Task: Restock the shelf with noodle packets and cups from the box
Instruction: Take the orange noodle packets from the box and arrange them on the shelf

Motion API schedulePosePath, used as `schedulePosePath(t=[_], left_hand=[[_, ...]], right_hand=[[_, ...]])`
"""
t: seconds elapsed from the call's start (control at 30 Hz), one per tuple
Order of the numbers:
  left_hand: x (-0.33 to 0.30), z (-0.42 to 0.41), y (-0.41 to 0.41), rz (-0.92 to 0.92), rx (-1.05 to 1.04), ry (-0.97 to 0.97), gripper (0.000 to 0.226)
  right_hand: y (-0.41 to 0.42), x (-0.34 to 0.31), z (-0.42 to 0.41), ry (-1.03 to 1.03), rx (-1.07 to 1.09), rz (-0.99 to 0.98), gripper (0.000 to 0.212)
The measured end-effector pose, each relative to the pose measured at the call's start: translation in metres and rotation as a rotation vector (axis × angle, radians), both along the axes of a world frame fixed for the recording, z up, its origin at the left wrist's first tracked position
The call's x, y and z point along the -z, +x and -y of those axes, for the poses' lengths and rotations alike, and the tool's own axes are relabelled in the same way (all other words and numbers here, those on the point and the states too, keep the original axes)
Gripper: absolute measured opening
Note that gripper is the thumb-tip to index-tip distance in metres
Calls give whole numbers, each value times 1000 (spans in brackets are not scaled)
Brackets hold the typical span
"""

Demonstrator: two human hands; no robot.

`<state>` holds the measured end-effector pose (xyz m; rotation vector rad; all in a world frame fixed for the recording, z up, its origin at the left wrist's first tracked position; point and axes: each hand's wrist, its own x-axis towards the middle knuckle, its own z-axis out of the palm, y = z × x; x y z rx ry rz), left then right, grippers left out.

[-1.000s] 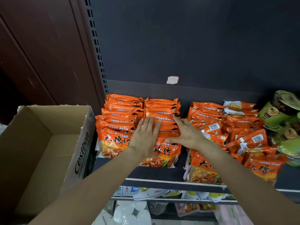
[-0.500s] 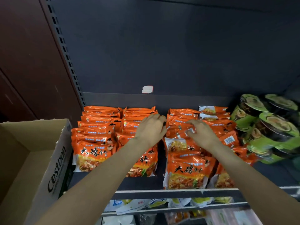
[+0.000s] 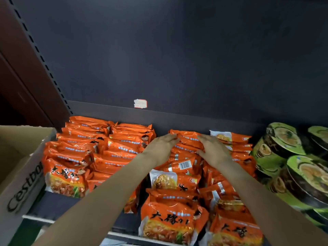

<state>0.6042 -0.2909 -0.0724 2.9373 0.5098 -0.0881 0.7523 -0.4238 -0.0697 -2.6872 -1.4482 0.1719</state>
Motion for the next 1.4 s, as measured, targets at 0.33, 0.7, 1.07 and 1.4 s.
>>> schedulePosePath(t=[0.33,0.7,1.07,1.4], left_hand=[[4,-14,-3,-17,-80,317,60],[-4,-27,1,-8,10,297,45],[-5,-35,-10,-44,55,67,29],[-9,-33,-1,119,-129,90,43]], right_hand=[[-2,5,-30,-59,-168,155,54],[-2,2,-30,-112,-98,179,61],[2,-7,-27,-99,-77,-100,54],[-1,-7,-40,-43,-57,24,18]])
